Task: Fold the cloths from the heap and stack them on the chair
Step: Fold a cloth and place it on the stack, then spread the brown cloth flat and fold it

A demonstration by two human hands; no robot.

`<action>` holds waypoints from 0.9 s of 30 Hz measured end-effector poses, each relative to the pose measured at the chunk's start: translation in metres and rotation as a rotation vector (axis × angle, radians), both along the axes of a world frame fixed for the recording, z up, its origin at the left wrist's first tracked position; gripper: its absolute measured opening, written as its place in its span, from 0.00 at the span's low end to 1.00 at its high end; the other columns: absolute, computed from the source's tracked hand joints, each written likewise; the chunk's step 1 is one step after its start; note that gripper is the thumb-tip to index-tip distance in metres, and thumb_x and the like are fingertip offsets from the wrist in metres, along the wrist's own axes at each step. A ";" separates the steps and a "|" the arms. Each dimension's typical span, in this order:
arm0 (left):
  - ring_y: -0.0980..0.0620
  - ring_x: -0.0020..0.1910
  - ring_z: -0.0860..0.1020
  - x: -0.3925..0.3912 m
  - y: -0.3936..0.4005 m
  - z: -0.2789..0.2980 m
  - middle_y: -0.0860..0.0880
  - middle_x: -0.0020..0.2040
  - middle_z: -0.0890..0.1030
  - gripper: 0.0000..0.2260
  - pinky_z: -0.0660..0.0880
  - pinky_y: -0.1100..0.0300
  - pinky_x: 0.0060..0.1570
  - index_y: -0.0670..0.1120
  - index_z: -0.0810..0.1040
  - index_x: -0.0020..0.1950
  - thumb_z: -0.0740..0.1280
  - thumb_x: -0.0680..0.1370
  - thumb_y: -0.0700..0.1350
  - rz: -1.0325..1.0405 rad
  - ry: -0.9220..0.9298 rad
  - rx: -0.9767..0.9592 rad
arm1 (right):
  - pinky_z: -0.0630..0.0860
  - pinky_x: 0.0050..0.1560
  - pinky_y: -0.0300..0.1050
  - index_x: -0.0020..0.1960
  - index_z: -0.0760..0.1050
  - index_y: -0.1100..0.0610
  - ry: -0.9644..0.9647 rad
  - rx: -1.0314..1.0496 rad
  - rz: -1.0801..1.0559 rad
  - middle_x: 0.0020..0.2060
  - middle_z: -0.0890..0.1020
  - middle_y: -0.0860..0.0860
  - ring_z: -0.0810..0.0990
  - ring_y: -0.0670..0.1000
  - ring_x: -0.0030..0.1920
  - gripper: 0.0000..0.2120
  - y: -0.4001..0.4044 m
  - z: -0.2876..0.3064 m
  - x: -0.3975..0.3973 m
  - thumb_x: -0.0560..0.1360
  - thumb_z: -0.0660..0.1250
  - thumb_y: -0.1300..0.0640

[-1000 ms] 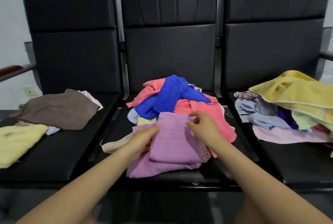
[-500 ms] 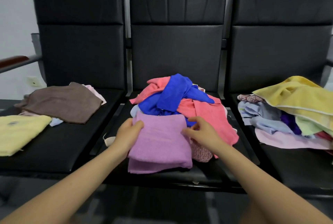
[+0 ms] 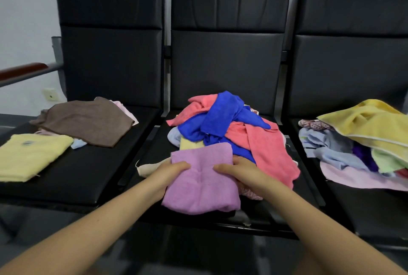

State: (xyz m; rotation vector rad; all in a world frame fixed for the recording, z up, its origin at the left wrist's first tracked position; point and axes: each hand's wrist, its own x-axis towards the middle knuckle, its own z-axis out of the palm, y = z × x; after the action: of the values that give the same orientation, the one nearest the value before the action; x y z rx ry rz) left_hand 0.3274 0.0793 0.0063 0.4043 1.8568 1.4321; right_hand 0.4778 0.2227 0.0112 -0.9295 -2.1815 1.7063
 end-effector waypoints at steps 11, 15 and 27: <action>0.46 0.48 0.82 -0.018 -0.019 0.036 0.44 0.46 0.85 0.11 0.76 0.56 0.48 0.43 0.83 0.50 0.70 0.76 0.50 0.028 -0.160 0.203 | 0.77 0.45 0.43 0.49 0.76 0.56 0.292 -0.312 -0.164 0.42 0.81 0.53 0.80 0.52 0.41 0.06 -0.025 0.044 -0.033 0.79 0.64 0.54; 0.47 0.43 0.83 -0.034 -0.039 0.046 0.43 0.43 0.85 0.08 0.76 0.56 0.43 0.41 0.81 0.49 0.64 0.78 0.43 0.007 -0.273 0.320 | 0.77 0.48 0.46 0.58 0.75 0.59 0.315 -0.309 -0.147 0.43 0.81 0.54 0.80 0.53 0.42 0.12 -0.035 0.055 -0.065 0.79 0.63 0.54; 0.50 0.39 0.76 -0.196 -0.142 0.052 0.44 0.45 0.79 0.02 0.70 0.59 0.36 0.43 0.77 0.45 0.65 0.77 0.39 0.285 0.229 -0.009 | 0.78 0.53 0.49 0.60 0.76 0.63 0.138 -0.154 -0.042 0.49 0.81 0.57 0.80 0.56 0.47 0.15 -0.110 0.029 -0.248 0.77 0.64 0.57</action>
State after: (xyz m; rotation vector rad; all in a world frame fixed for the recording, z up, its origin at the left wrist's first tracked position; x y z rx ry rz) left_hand 0.1311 -0.0624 0.0583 0.3191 2.1728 1.6199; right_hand 0.2299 0.1130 0.0406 -0.8582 -1.9532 1.8800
